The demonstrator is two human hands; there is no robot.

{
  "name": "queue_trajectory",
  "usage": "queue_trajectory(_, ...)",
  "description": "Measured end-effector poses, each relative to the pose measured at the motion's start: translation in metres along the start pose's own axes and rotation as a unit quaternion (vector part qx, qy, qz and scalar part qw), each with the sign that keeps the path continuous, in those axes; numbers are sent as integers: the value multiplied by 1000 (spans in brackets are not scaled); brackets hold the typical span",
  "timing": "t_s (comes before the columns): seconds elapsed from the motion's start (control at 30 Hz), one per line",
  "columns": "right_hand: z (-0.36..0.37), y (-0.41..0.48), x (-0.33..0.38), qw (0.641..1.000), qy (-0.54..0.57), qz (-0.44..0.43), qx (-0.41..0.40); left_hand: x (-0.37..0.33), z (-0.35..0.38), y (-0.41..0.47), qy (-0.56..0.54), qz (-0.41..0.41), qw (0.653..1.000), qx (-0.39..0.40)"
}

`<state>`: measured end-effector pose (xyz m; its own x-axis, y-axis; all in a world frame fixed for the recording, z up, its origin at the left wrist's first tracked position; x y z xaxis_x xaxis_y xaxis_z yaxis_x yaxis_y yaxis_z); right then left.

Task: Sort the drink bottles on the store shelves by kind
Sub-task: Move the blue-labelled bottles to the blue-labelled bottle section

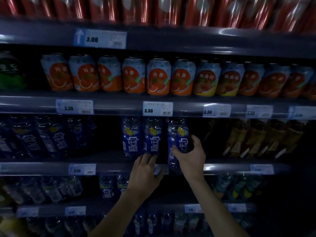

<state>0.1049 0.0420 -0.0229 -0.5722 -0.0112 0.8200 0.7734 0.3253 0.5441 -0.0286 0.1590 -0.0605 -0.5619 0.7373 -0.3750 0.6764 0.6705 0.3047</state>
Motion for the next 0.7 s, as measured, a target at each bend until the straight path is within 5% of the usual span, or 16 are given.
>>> queue_trajectory(0.7, 27, 23, -22, 997, 56, 7, -50, 22, 3, -7, 9, -26, 999, -32)
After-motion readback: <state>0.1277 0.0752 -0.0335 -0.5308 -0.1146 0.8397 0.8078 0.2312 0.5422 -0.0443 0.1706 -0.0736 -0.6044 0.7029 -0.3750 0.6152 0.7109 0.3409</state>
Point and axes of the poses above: each hand's wrist, its own y-axis towards the middle knuckle, its own z-axis out of the palm, x = y × z, the point moved 8 cm from there along y, towards the middle knuckle, and after that the axes turned 13 degrees about -z, right-handed, at the moved point
